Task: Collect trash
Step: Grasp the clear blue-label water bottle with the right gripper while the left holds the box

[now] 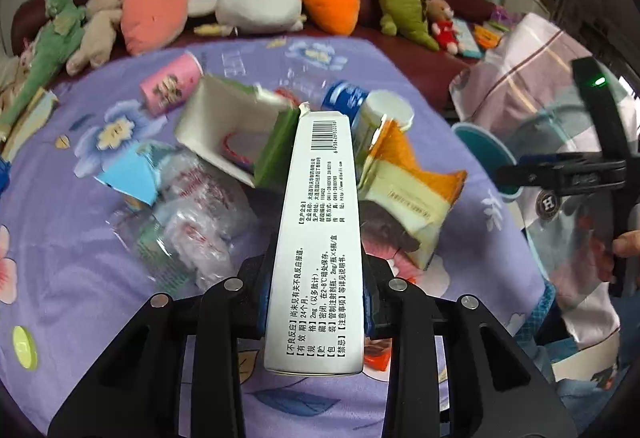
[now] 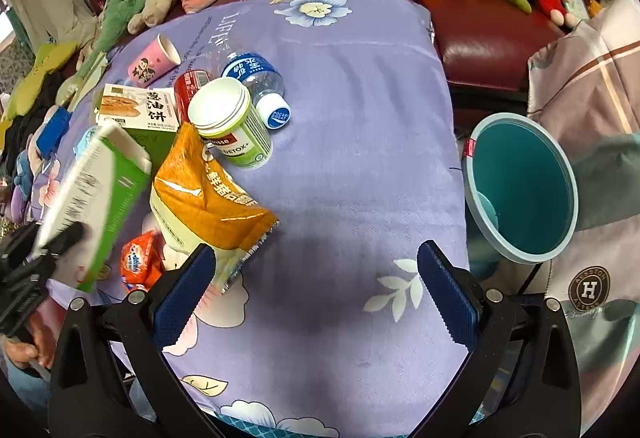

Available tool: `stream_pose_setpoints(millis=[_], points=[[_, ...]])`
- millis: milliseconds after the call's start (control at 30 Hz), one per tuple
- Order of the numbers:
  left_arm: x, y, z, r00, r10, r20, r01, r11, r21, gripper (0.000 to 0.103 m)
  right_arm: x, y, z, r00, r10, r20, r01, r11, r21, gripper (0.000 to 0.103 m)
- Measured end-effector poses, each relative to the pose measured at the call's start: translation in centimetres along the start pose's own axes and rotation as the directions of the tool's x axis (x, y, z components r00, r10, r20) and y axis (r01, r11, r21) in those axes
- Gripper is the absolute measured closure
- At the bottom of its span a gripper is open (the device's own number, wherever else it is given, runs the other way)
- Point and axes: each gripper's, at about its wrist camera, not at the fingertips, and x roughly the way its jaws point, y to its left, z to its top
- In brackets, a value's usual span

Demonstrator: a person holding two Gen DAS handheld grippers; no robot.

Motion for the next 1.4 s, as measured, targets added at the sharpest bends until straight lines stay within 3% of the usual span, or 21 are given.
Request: stream_pose_setpoints(millis=[100, 200, 333, 400, 567, 733, 833, 933, 1100, 1167, 1400], points=[[1.6, 0.5, -0.3, 0.999, 0.003, -0.053, -0.004, 1.0, -0.011, 0.067, 0.1, 0.1, 0.0, 1.0, 0.001, -0.008, -0.001, 1.0, -0.007, 0.006], [3.1, 1.1, -0.3, 0.995, 0.035, -0.097, -0.036, 0.999, -0.016, 0.059, 0.2, 0.0, 0.0, 1.0, 0.0, -0.011, 0.0, 1.0, -0.012, 0.006], [4.9, 1.5, -0.4, 0.986, 0.031, -0.162, -0.034, 0.999, -0.02, 0.065, 0.6, -0.2, 0.3, 1.0, 0.003, -0.027, -0.003, 1.0, -0.013, 0.006], [4.5, 0.9, -0.6, 0.989, 0.035, -0.145, -0.037, 0.999, -0.006, 0.068, 0.7, -0.3, 0.8, 0.999, 0.01, -0.032, -0.01, 1.0, -0.015, 0.006], [0.7, -0.1, 1.0, 0.997, -0.037, -0.072, 0.037, 0.999, -0.002, 0.069, 0.4, -0.6, 2.8, 0.999, 0.019, -0.035, -0.019, 1.0, -0.018, 0.006], [-3.0, 0.7, 5.0, 0.997, -0.055, 0.051, 0.057, 0.998, -0.038, 0.068, 0.2, -0.8, 6.4, 0.998, 0.057, -0.025, -0.058, 0.998, -0.024, 0.006], [-3.2, 1.8, 8.0, 0.993, -0.048, 0.112, 0.056, 0.996, -0.068, 0.068, 1.2, -0.3, 9.4, 0.998, 0.057, -0.032, -0.059, 0.997, -0.048, 0.006], [-2.1, 3.0, 11.3, 0.989, -0.047, 0.141, 0.061, 0.994, -0.092, 0.068, 2.7, 0.3, 11.9, 0.993, 0.11, -0.051, -0.113, 0.992, -0.054, 0.006], [2.0, 5.5, 15.1, 0.992, -0.039, 0.116, 0.055, 0.989, -0.136, 0.068, 7.3, 2.2, 16.2, 0.977, 0.172, -0.123, -0.181, 0.982, -0.063, 0.007], [3.1, 6.2, 15.8, 0.994, -0.03, 0.104, 0.045, 0.989, -0.14, 0.069, 9.4, 3.1, 17.5, 0.962, 0.209, -0.175, -0.223, 0.973, -0.062, 0.014], [5.9, 7.8, 15.5, 0.998, -0.03, 0.056, 0.038, 0.986, -0.16, 0.07, 15.1, 6.6, 19.7, 0.928, 0.213, -0.306, -0.264, 0.954, -0.139, 0.035]])
